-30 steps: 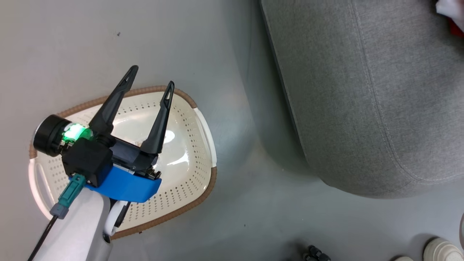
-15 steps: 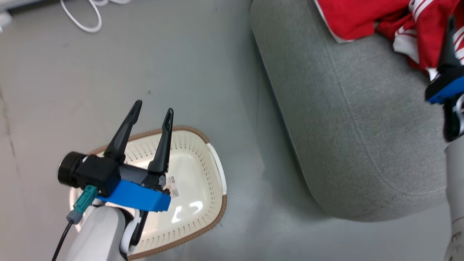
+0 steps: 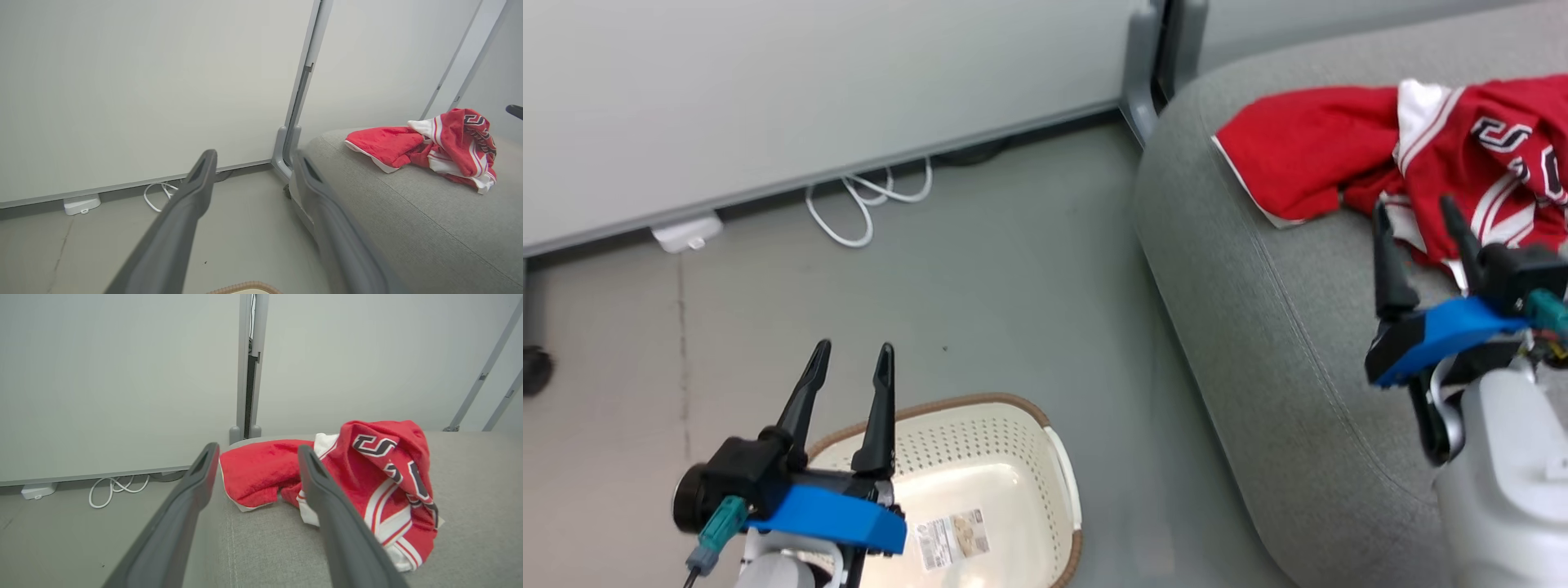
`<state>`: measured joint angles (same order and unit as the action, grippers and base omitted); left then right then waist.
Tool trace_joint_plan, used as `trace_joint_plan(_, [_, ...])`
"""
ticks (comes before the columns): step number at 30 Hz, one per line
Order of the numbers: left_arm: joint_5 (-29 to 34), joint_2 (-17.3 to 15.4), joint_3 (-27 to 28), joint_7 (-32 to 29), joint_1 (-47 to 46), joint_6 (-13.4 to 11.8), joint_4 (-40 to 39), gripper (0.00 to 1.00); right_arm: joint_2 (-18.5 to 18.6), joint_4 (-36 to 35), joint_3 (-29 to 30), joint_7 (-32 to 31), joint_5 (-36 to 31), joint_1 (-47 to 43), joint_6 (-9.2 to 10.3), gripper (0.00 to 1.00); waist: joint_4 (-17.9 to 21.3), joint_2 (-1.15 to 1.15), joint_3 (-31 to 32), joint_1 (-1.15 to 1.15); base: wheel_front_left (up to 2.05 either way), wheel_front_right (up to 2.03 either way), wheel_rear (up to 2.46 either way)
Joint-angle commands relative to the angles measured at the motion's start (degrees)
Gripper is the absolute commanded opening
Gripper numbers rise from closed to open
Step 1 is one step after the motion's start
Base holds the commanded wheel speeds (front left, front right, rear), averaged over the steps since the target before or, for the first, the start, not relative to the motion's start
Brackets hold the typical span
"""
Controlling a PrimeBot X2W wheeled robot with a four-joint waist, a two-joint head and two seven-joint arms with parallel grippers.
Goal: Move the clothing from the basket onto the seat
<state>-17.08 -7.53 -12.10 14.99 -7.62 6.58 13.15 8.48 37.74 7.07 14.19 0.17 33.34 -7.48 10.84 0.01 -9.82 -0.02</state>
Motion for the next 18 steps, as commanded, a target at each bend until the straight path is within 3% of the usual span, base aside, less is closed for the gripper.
trace_joint_plan(1, [0.12,0.24,0.82,0.26,1.18,0.19,0.26,1.0,-0.56,-1.59,-0.52,-0.38,0.73,-2.71,-0.03,1.0,-2.94,-0.01,3.49,0.02,0.0,0.0,0.0])
trace_joint_plan(18, [1.99,2.65,8.91,0.22,6.91,0.78,2.89,1.0,-5.48,-19.45,-0.96,-4.34,0.24,-24.03,-0.03,1.0,-10.89,-0.01,9.45,0.02,0.0,0.0,0.0])
